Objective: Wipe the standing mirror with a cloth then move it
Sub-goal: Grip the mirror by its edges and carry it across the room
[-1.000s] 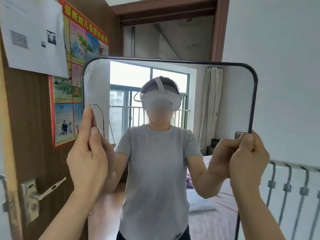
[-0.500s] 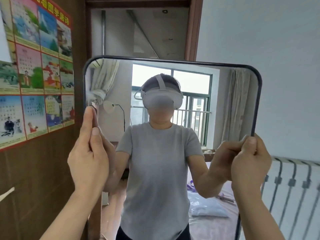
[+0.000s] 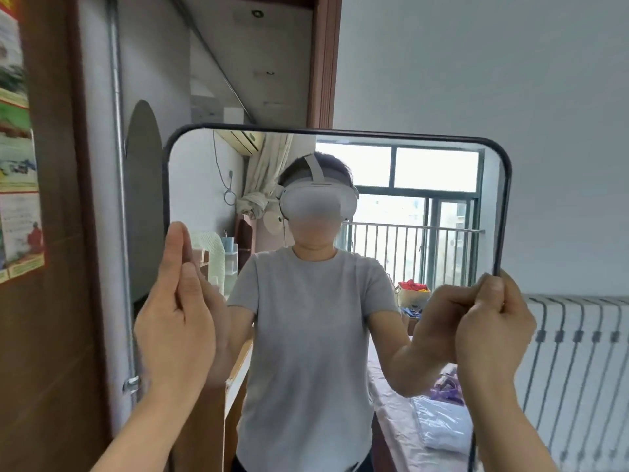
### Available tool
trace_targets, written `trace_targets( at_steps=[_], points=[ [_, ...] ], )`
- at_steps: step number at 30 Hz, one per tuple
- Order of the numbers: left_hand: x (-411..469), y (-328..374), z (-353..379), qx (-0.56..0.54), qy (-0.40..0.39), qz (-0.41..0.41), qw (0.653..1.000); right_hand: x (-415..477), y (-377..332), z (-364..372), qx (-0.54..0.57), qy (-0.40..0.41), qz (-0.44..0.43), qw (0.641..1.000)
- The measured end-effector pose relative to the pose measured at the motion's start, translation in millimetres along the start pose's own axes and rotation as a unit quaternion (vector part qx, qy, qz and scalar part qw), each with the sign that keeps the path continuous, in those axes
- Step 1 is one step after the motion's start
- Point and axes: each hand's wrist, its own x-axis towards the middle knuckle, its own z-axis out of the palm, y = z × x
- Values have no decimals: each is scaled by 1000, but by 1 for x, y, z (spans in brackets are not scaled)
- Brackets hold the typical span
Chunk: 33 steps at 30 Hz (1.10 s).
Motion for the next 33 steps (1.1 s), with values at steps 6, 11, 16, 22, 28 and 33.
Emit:
trace_targets(
  at_steps=[6, 11, 16, 22, 28, 33],
  points=[
    [10, -23, 26, -40, -47, 4, 998, 3, 8, 2, -19, 36, -5, 999],
    [15, -34, 49, -54, -54, 4, 997, 9, 18, 3, -34, 59, -9, 998],
    [19, -71, 112, -61, 37, 10, 997, 21, 31, 2, -56, 78, -19, 995],
    [9, -67, 145, -146, 8, 3, 989, 41, 46, -4, -72, 89, -27, 993],
    [0, -52, 175, -102, 5, -7, 995, 62, 60, -15, -93, 106, -35, 989],
    [-7, -41, 190, -145, -44, -26, 988, 78, 69, -21, -124, 133, -29, 983]
  ],
)
